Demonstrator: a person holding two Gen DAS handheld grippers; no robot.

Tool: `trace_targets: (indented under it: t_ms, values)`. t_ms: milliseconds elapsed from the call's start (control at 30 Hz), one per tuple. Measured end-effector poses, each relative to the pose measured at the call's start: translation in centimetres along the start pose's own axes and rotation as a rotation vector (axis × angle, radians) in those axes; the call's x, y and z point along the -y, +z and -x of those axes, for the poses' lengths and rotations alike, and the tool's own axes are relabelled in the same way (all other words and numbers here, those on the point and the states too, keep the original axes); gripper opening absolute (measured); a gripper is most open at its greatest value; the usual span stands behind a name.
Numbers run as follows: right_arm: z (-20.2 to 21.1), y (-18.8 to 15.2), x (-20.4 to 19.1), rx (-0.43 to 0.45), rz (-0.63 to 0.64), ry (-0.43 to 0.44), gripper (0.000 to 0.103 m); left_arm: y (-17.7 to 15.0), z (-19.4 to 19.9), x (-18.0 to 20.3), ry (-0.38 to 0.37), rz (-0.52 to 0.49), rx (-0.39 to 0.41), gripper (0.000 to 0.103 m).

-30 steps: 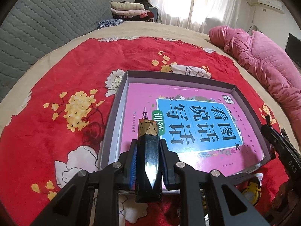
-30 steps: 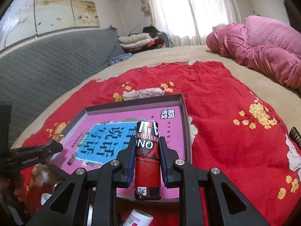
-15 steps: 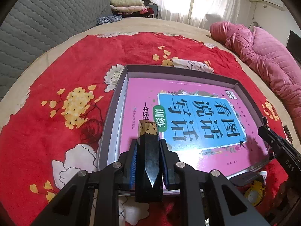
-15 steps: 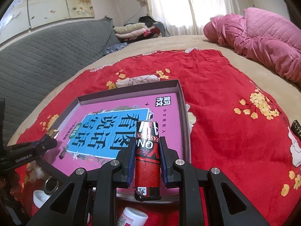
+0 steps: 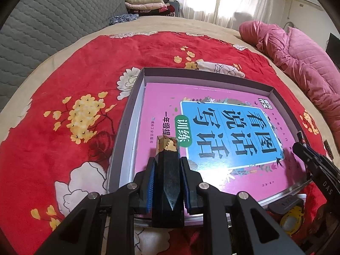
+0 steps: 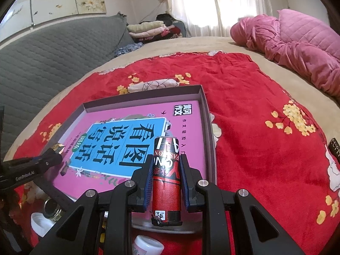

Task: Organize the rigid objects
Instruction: 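Lift and carry both held lighters over the pink workbook in the box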

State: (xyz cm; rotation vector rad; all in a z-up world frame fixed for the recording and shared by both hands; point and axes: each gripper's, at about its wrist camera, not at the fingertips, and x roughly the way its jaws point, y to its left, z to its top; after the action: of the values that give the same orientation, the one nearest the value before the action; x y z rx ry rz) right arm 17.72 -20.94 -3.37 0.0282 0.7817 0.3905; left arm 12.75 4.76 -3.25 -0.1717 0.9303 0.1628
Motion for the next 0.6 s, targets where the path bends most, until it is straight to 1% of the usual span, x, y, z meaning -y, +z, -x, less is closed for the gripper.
trace_targets:
  t_ms: [267,467,600]
  values:
    - [-0.5,0.0,-0.4,-0.020,0.024,0.001,0.023,-0.1,-0.4,0.2,0.009,-0.004,-0.007,0.022]
    - [-0.9,0.2,-1.1,-0.078,0.068,-0.020,0.023,0.0,-0.5,0.3,0.016,-0.012,-0.009,0.022]
    - [-1.0,0.0,-1.2,-0.085,0.082,-0.023,0.023,0.0,-0.6,0.4,0.025,-0.021,-0.009,0.022]
